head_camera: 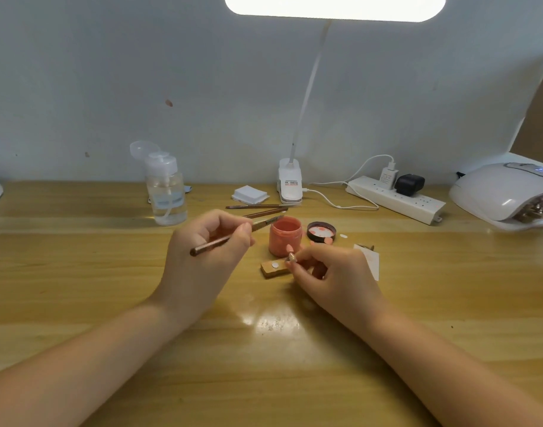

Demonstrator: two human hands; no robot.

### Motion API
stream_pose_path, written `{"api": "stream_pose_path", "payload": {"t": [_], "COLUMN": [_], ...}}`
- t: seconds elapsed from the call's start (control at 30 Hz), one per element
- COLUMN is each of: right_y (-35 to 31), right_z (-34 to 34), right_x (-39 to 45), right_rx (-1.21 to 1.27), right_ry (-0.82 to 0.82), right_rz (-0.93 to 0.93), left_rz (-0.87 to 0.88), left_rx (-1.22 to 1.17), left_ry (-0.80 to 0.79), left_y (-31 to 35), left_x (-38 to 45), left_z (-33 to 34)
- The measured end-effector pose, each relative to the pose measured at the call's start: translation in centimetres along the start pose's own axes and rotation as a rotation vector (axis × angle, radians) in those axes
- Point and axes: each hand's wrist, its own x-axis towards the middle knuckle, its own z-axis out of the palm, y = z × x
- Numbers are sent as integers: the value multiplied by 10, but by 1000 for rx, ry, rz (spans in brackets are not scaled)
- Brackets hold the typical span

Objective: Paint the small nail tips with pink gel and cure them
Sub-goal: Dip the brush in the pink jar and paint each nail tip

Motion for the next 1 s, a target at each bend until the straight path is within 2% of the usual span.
{"api": "stream_pose_path", "payload": {"t": [0.1, 0.17, 0.27, 0.37, 0.47, 0.57, 0.83, 1.0], "right_y": [0, 0, 1, 3, 4, 3, 5, 4], "right_z": [1, 1, 2, 3, 4, 5, 5, 5], "right_x": [1, 1, 1, 2, 2, 2, 2, 2], "right_rx": [-14, 2, 37, 46, 39, 45, 38, 31], "right_ry": [26, 41, 63, 98, 150, 151, 176, 192], "right_rz": [-46, -48, -43, -52, -56, -73, -93, -95], "left_rz": [2, -26, -89, -67, -60, -129, -238, -276], "left_rx": [98, 173, 255, 416, 572, 650, 723, 485], "left_ry": [86, 85, 14, -67, -180, -311, -420, -241], "left_y": [9, 14, 19, 23, 22, 18, 12, 16], "left_x": [24, 43, 68, 85, 96, 102, 104, 111], "left_z": [-4, -4, 5, 21, 38, 48, 58, 47]}}
